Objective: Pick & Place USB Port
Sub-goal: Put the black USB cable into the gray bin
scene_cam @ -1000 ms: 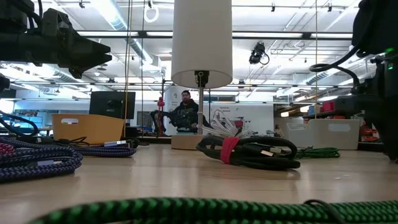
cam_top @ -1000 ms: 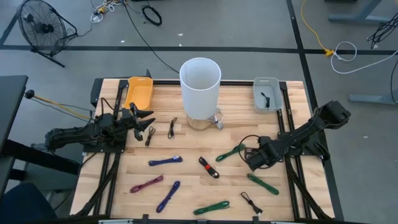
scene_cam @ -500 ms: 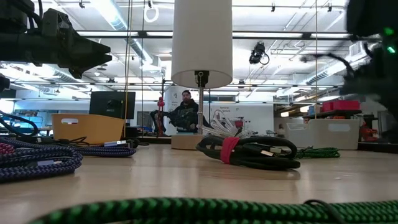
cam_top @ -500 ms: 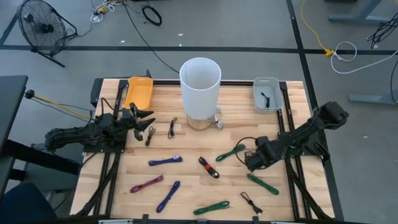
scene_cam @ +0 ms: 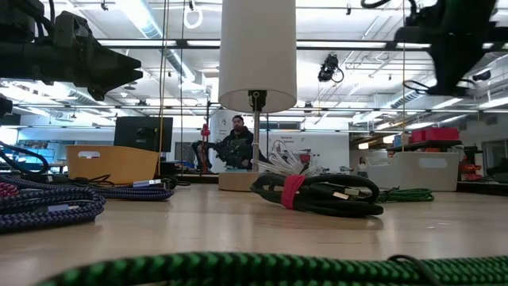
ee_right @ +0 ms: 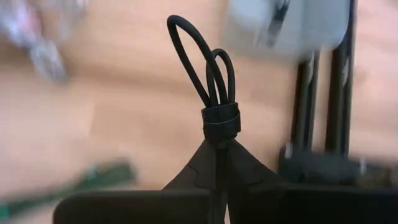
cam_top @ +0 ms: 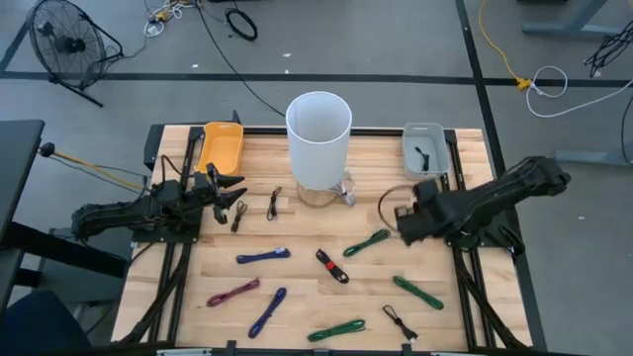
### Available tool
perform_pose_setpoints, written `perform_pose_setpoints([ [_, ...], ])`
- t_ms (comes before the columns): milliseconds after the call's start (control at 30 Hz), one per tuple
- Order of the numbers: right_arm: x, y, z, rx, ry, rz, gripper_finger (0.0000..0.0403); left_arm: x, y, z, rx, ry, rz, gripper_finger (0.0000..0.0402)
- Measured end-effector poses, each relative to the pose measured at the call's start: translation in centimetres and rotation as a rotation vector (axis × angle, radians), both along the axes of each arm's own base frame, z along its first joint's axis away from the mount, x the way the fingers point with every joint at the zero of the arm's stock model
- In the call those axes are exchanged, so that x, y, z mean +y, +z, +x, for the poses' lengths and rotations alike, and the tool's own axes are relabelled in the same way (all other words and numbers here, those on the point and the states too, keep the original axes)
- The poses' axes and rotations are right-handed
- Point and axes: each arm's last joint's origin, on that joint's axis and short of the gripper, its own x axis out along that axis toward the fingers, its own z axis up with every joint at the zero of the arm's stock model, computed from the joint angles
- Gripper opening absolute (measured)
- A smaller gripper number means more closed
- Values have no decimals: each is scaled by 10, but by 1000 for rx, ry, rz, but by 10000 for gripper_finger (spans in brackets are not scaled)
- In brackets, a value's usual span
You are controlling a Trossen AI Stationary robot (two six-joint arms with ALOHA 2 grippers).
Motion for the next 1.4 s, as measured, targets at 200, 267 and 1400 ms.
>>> perform_pose_setpoints([
  [200,-42,13,-12,25,-32,-66,4,0,0,0,4,0,-1,177],
  [267,-56,14,-14,70,-44,-66,4,0,0,0,4,0,-1,177],
  [1400,-224,-52,-30,210,-88,35,3,0,-1,0,9,3,-2,177],
])
